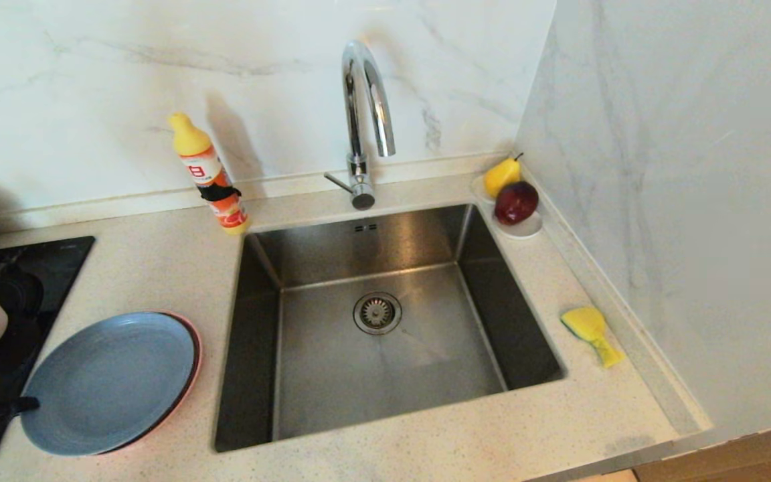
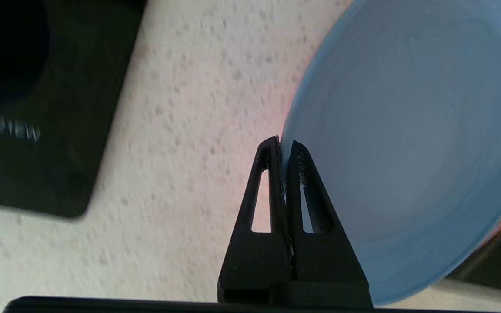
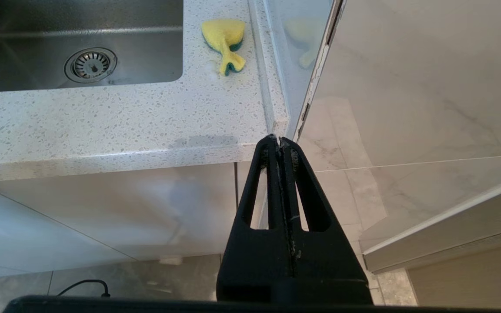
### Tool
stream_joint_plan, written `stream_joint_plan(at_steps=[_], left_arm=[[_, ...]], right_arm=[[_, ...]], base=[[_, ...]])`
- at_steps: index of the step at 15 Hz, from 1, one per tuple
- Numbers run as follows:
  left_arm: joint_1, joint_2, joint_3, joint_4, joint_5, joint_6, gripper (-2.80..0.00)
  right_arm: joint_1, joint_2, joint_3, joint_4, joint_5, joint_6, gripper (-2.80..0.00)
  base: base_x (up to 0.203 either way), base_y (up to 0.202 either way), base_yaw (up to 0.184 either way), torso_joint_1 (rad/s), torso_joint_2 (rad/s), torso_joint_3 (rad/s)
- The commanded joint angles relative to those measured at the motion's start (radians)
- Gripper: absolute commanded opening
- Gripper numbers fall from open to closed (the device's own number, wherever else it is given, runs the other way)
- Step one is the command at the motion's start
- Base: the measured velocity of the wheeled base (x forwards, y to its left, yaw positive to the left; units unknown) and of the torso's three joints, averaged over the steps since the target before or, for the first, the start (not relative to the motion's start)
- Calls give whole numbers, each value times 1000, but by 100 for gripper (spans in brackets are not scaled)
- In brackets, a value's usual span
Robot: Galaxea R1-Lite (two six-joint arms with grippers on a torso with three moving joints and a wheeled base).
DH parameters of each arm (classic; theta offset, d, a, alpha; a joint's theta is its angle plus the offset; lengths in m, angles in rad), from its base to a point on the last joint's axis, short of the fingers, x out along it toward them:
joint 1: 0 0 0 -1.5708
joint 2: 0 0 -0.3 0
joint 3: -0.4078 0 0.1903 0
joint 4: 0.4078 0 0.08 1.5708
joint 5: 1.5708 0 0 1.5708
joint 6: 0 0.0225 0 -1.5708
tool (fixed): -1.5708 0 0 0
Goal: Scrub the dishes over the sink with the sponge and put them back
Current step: Place the plate on the plate
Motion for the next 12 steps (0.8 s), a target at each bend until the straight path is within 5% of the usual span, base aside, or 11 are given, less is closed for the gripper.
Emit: stream_joint_plan(at_steps=[1, 12], left_arm=[[2, 49, 2, -33, -3, 15, -280], [62, 149, -54, -136, 0, 51, -280]], right_arm=[[0, 0, 0, 0, 0, 0, -280], [0, 0, 0, 0, 0, 0, -280]], base=[[0, 0, 0, 0, 0, 0], [0, 0, 0, 0, 0, 0]])
